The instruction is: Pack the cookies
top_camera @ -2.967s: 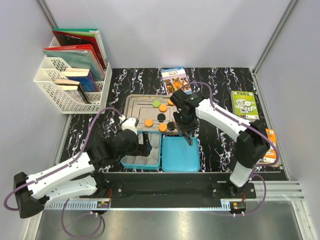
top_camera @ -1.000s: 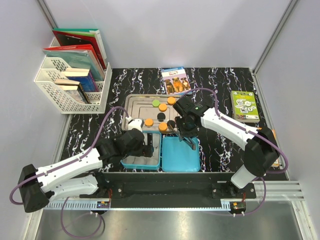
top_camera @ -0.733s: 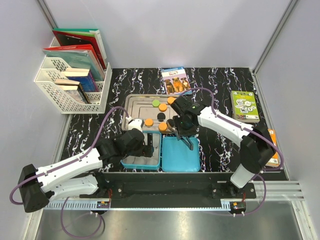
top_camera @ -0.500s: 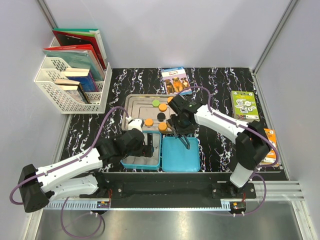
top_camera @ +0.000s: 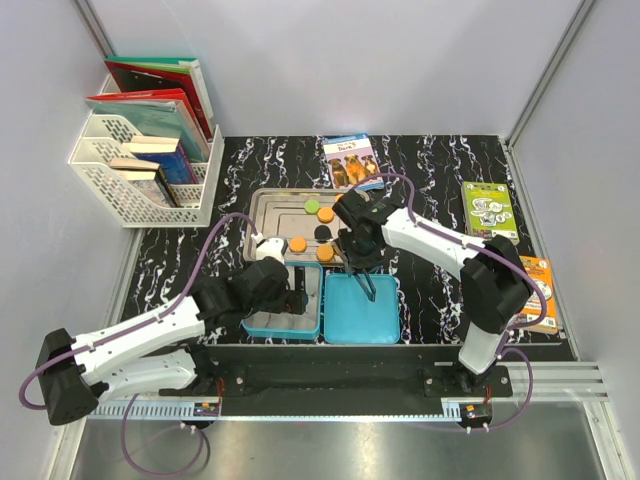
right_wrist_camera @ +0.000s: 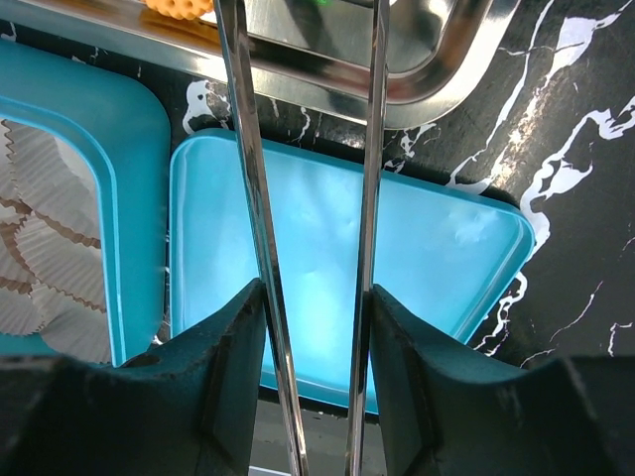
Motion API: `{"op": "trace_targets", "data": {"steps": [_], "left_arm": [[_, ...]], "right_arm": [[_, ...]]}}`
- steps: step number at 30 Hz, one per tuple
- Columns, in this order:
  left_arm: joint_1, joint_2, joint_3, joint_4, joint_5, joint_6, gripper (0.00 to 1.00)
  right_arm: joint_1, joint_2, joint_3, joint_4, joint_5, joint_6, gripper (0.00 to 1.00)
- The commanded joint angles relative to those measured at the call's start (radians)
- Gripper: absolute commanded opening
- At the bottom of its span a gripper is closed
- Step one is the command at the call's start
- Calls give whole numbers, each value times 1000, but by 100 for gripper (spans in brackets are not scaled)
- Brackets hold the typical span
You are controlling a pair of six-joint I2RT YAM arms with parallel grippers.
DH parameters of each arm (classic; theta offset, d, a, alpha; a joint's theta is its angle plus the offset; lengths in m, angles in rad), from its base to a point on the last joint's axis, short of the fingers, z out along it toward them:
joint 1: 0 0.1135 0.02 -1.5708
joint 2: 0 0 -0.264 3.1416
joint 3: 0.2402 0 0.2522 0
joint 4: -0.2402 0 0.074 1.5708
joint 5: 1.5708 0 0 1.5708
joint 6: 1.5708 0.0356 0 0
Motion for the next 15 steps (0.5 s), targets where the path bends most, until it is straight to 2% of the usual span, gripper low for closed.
{"op": "trace_targets", "data": {"steps": [1,12,15], "left_arm": [[2,-16,22,42,8,-9,99],[2,1,29,46,17,-15,99],[2,2,30,46,17,-17,99]], "right_arm": [[5,-62,-9,-5,-9,17,49],[5,-114,-45,-25,-27,20,49],[5,-108,-55,-19,-26,17,43]]}}
